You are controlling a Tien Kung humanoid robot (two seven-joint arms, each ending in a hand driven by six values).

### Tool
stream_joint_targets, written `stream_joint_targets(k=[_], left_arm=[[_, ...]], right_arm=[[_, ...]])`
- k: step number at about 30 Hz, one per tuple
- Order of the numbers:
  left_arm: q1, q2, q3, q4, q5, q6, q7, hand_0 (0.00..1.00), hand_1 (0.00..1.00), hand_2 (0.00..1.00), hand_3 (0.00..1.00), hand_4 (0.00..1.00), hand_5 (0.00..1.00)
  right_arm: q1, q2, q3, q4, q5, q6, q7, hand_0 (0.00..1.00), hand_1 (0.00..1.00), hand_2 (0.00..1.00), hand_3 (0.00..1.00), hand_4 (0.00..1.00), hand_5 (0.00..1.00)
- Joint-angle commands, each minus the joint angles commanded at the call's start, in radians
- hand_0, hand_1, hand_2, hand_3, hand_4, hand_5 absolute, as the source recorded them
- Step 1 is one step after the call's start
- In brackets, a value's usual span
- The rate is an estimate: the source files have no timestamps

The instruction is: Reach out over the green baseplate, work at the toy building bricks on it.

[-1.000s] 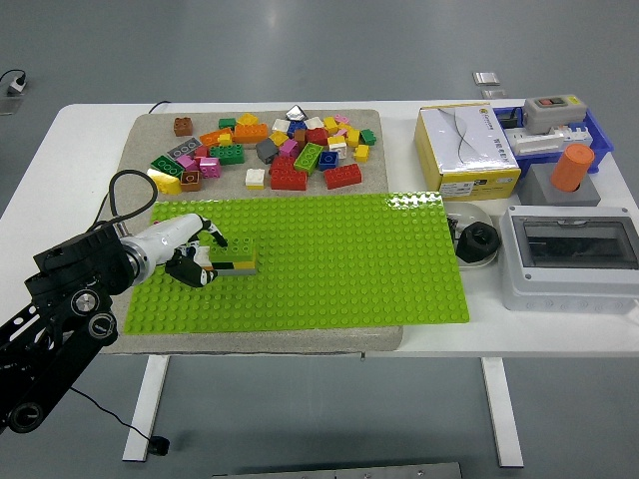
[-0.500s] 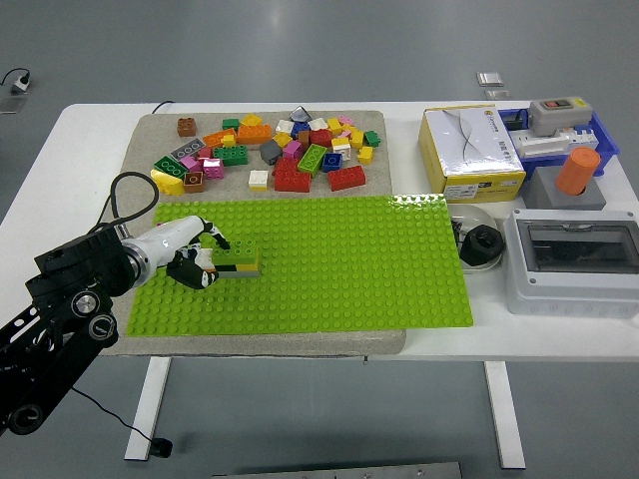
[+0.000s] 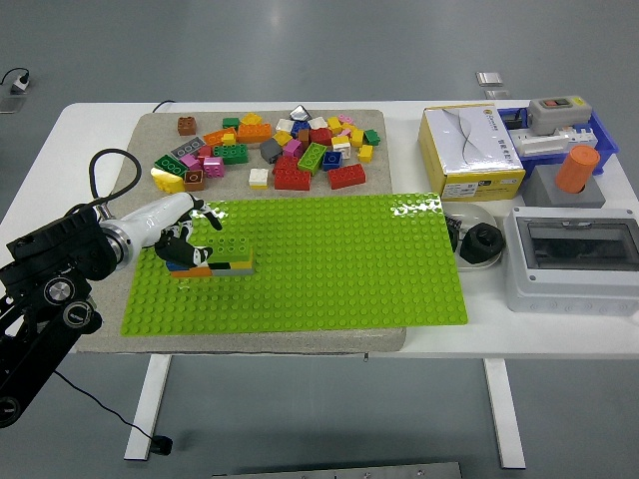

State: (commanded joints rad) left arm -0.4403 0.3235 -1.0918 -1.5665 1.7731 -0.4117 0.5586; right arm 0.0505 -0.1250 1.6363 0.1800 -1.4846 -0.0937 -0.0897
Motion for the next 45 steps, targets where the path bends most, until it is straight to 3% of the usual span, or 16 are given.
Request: stream_joint_targets(k=[7,11,16,22,27,33,37,45], left_arm=[[-0.007,-0.008,0.011,0.008,-0.001,0.009,-0.015,0.149,0.002,0.093,0.661,0.641,0.002],[-0.004,0.004,-0.01,0.0,0.02,0.021,-0.019,0.149,0.002,0.093,0.657,0.634,0.002],[0.011,0.058,-0.061,0.004,0.084,0.066,-0.046,0.147,0.002,0.09,0.651,0.631,0.002],[0.054,0.141,-0.111,-0.001,0.113,0.158,-0.134,0.149,0.002,0.092,0.653,0.627,0.002],[0.091,0.182,-0.122,0.001,0.113,0.242,-0.201,0.149,0.002,0.093,0.652,0.624,0.002],[0.106,0.217,-0.104,0.046,0.132,0.336,-0.286,0.149,0.002,0.093,0.66,0.621,0.002],[0.1,0.224,-0.084,0.093,0.164,0.383,-0.327,0.149,0.002,0.093,0.66,0.621,0.002],[0.075,0.207,-0.029,0.153,0.192,0.411,-0.36,0.15,0.002,0.093,0.683,0.613,0.002]], right_arm=[[0.004,0.002,0.002,0.0,-0.009,0.003,-0.005,0.63,0.365,0.557,0.696,0.677,0.941],[0.005,0.004,0.004,0.0,-0.012,0.004,-0.008,0.63,0.371,0.56,0.694,0.677,0.941],[0.008,0.009,0.007,0.0,-0.022,0.007,-0.015,0.631,0.375,0.571,0.694,0.677,0.945],[0.009,0.013,0.005,0.0,-0.011,0.005,-0.025,0.629,0.384,0.583,0.693,0.676,0.945],[0.013,0.014,0.005,0.0,0.001,0.002,-0.028,0.629,0.396,0.592,0.693,0.675,0.946],[0.019,0.013,0.006,0.0,0.009,0.003,-0.03,0.628,0.397,0.595,0.693,0.674,0.945],[0.022,0.013,0.007,0.0,0.011,0.003,-0.03,0.628,0.397,0.595,0.693,0.674,0.945],[0.03,0.015,0.003,0.0,0.029,-0.006,-0.026,0.629,0.402,0.595,0.694,0.669,0.942]])
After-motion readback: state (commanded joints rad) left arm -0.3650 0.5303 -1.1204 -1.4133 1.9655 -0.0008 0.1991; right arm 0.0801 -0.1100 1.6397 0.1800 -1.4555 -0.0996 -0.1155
